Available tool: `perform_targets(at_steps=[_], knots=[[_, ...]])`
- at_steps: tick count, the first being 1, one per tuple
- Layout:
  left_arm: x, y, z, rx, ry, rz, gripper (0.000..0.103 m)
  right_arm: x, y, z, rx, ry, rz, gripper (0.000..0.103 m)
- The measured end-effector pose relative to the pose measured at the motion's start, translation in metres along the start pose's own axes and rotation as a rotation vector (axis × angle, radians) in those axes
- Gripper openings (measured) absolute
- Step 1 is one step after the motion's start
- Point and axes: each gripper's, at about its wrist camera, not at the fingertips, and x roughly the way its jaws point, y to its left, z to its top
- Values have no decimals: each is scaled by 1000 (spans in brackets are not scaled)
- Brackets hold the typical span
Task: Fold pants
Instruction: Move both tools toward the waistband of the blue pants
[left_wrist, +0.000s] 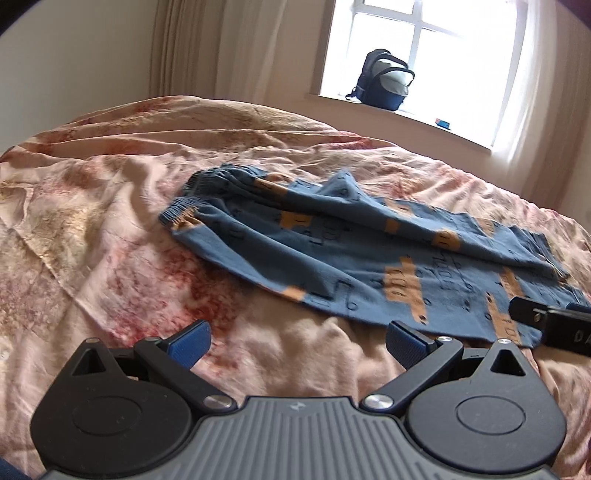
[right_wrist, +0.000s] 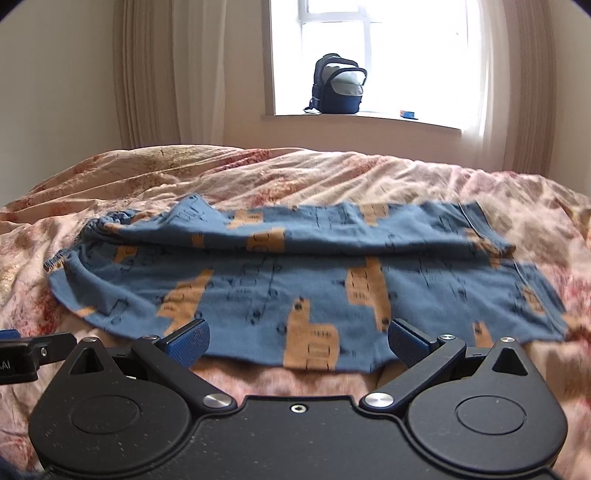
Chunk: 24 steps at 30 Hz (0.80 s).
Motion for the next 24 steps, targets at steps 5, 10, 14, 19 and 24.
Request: perform_targets(at_steps=[5, 10, 14, 19, 24], knots=[[1, 5, 20, -24, 1, 4, 103, 1, 6, 21, -77, -21, 5, 103], [2, 0, 40, 30, -25, 21, 103, -4, 9, 36, -151, -68, 22, 103], [4, -5, 57, 48, -48, -9, 103, -1, 8, 47, -177, -82, 30, 103], [20, -12, 78, 28, -17, -51, 103, 6, 5, 62, -212, -85, 45, 103], [39, -27, 96, 102, -12, -53, 103, 20, 2, 78, -245, -76, 56, 103]])
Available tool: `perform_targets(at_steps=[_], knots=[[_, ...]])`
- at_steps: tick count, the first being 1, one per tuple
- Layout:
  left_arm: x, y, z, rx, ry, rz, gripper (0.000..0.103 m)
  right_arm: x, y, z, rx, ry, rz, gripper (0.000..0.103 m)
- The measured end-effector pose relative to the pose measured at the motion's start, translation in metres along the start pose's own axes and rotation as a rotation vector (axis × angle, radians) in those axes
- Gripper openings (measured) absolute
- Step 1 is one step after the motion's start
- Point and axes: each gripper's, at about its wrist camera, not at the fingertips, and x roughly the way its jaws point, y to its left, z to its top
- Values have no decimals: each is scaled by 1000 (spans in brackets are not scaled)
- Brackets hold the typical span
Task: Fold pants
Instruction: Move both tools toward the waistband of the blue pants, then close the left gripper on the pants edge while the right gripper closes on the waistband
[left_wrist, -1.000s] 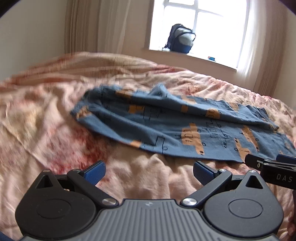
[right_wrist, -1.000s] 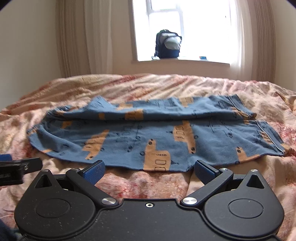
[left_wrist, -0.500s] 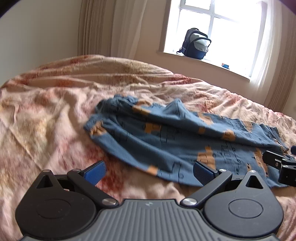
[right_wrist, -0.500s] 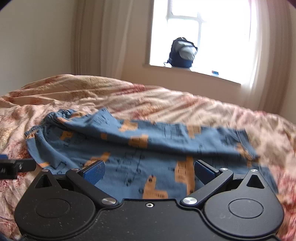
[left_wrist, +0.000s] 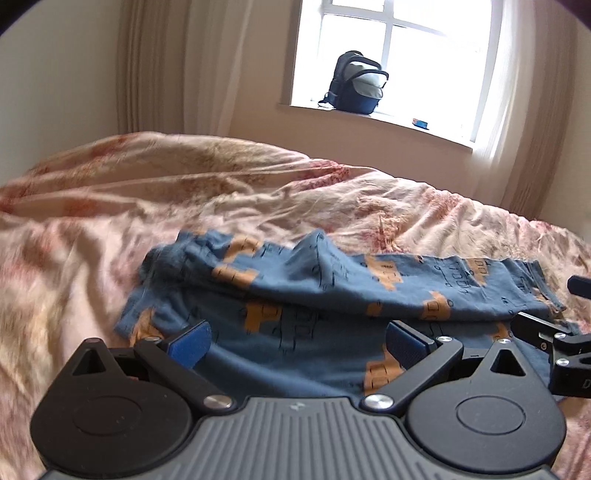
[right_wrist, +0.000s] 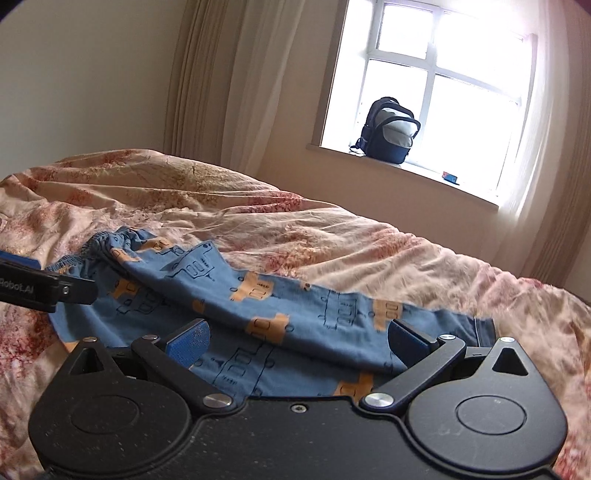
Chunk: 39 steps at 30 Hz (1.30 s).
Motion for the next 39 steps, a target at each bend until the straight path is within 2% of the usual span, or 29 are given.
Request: perform_targets(at_steps=[3, 5, 8, 10, 13, 17, 19, 22, 25, 26, 27, 30, 33, 39], knots=[[13, -6, 12, 18, 1, -20, 103, 13, -8, 8, 11, 16, 23, 103], [22, -6, 22, 0, 7, -63, 103, 21, -12, 13, 3, 23, 31, 103], [40, -5, 40, -19, 43, -99, 103, 33, -20, 26, -39, 25, 56, 103], [50, -5, 52, 5, 48, -88, 103, 41, -22, 40, -122, 57, 71, 103], [62, -8, 67, 92, 13, -54, 103, 51, -20, 60, -292, 84, 86, 103], [77, -9, 85, 170, -20, -24, 103, 74, -18, 87, -451, 107, 40, 103], [86, -5, 92, 183, -31, -24, 103, 87, -17, 94, -468, 67, 32, 103], [105, -1, 96, 247, -22, -19, 103, 114, -24, 94, -425, 0, 108, 103], [132, -5, 98, 361, 49, -12, 103, 140, -47, 74, -407, -47, 426, 103], [140, -7, 98, 386, 58, -7, 103, 147, -52, 67, -427, -31, 493, 103], [147, -9, 98, 410, 59, 0, 103, 155, -55, 60, -458, -4, 523, 103], [161, -13, 100, 445, 77, 12, 103, 168, -65, 45, -484, 30, 577, 103], [170, -13, 100, 447, 94, 17, 103, 183, -77, 42, -410, 68, 596, 103], [180, -18, 100, 503, 131, 33, 103, 202, -87, 41, -365, 112, 584, 103]])
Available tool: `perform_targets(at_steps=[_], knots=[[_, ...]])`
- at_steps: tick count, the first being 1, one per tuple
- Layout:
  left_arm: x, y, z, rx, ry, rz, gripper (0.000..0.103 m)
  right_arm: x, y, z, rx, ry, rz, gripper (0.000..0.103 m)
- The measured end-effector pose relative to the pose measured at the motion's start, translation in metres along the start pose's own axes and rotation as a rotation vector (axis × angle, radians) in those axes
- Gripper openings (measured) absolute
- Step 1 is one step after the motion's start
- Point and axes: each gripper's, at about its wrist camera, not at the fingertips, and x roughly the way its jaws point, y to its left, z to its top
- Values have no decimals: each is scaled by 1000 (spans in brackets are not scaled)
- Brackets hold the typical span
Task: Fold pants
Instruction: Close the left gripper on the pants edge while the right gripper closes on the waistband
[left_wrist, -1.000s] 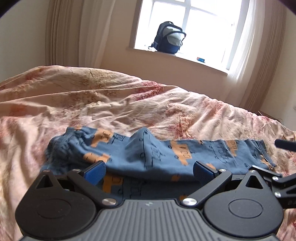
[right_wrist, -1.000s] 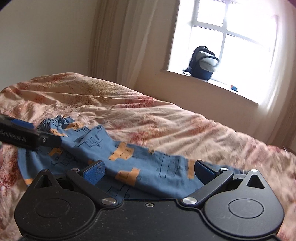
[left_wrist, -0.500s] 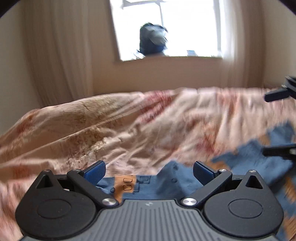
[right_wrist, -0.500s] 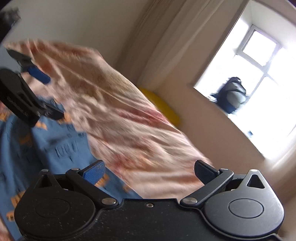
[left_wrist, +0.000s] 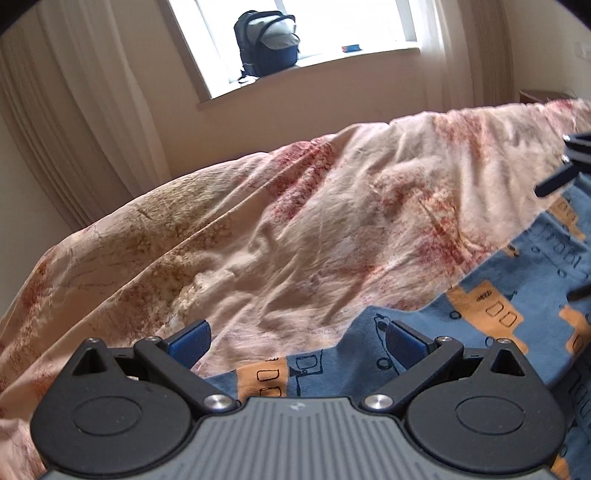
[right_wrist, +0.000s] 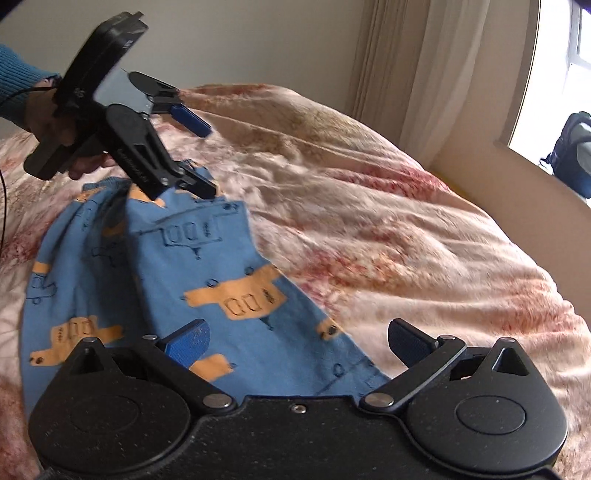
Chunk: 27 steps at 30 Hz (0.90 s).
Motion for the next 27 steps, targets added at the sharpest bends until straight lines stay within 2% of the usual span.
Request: perform_targets(at_steps=[5, 8, 9, 12, 14, 16, 19, 20, 23, 27], knots=[[9, -3, 1, 69, 55, 27, 103, 17, -24, 2, 103, 67, 70, 103], [13, 9, 4, 50, 63, 8, 103, 23, -32, 4, 130, 77, 61, 103], [11, 15, 6, 46, 46, -17, 103, 25, -34, 6, 131, 87, 60, 103], [0, 34, 9, 146, -36, -203, 103, 31, -47, 8, 193, 131, 113, 102], [2, 39, 12, 233, -11, -258, 103, 32, -53, 8, 205, 120, 121, 101], [10, 45, 13, 281, 32, -282, 103, 35, -58, 6, 191, 139, 119, 98], [26, 52, 11, 286, 86, -295, 101, 40, -68, 3, 183, 178, 102, 87], [32, 54, 10, 275, 99, -304, 98, 40, -71, 1, 185, 186, 101, 83], [49, 51, 5, 274, 135, -328, 88, 38, -79, -6, 188, 200, 106, 81], [65, 36, -3, 338, 192, -368, 77, 38, -80, -13, 182, 207, 96, 67]])
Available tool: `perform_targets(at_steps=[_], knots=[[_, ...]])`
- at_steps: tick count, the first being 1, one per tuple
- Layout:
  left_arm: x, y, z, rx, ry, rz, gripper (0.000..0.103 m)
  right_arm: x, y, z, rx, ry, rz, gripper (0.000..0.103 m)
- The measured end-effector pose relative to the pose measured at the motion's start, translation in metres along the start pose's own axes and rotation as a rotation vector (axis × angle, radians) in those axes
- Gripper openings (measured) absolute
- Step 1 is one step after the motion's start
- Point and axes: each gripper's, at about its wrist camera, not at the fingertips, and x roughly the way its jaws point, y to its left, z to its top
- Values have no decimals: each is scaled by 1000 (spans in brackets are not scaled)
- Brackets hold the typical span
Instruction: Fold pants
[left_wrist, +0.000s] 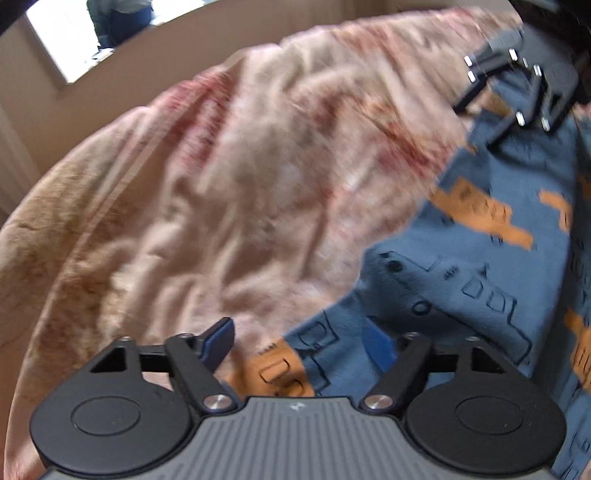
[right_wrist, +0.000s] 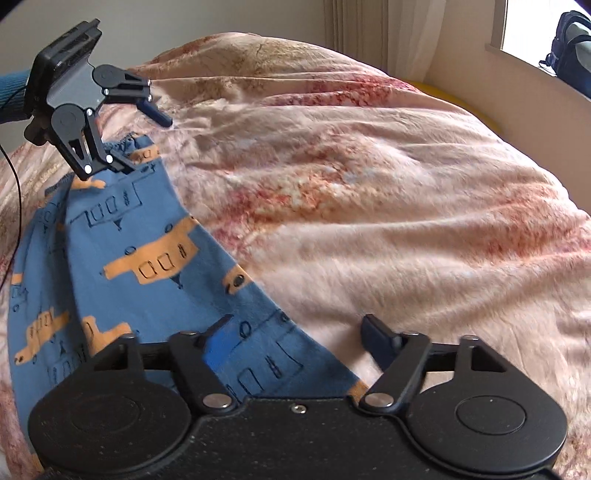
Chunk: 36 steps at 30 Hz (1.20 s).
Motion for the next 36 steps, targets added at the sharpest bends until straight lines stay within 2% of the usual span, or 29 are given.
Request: perform_targets(at_steps=[2, 4, 6, 7, 8, 9, 10, 11, 13, 16, 19, 24, 26, 30, 33, 36], knots=[[5, -2, -1, 6, 24, -12, 73, 1, 2, -1, -10, 7, 10, 61], [7, -1, 0, -30, 56, -25, 70, 2, 4, -2, -25, 11, 18, 54], [6, -1, 3, -70, 77, -45, 57, 3, 7, -2, -33, 14, 27, 43], [4, -2, 3, -71, 82, -50, 44, 4, 9, -2, -40, 17, 30, 40], [2, -6, 3, -57, 84, -36, 29, 5, 11, -2, -44, 18, 32, 33], [0, -11, 3, -39, 85, -11, 21, 6, 12, -1, -45, 20, 34, 21], [-2, -17, 3, -21, 83, 18, 7, 5, 14, -1, -48, 19, 31, 15], [-5, -23, 2, -5, 78, 48, 4, 5, 16, -1, -54, 17, 25, 11], [-13, -31, -1, 3, 57, 92, 3, 2, 21, -2, -49, 7, 7, 7], [-32, -37, -5, -43, 3, 163, 2, -5, 28, -4, -39, -27, -32, 4], [-57, -40, -1, -80, -51, 308, 2, -14, 34, -3, -45, -68, -87, 3], [-82, -19, 27, -158, -143, 472, 3, -32, 36, 24, -62, -178, -267, 3], [-75, -6, 41, -191, -151, 524, 3, -37, 33, 42, -63, -229, -337, 3], [-49, 23, 55, -265, -140, 554, 3, -24, 26, 82, -78, -267, -446, 3], [-12, 46, 54, -310, -87, 543, 3, 11, 16, 103, -71, -216, -466, 3], [19, 58, 46, -355, -46, 512, 4, 53, 4, 105, -75, -138, -486, 3]])
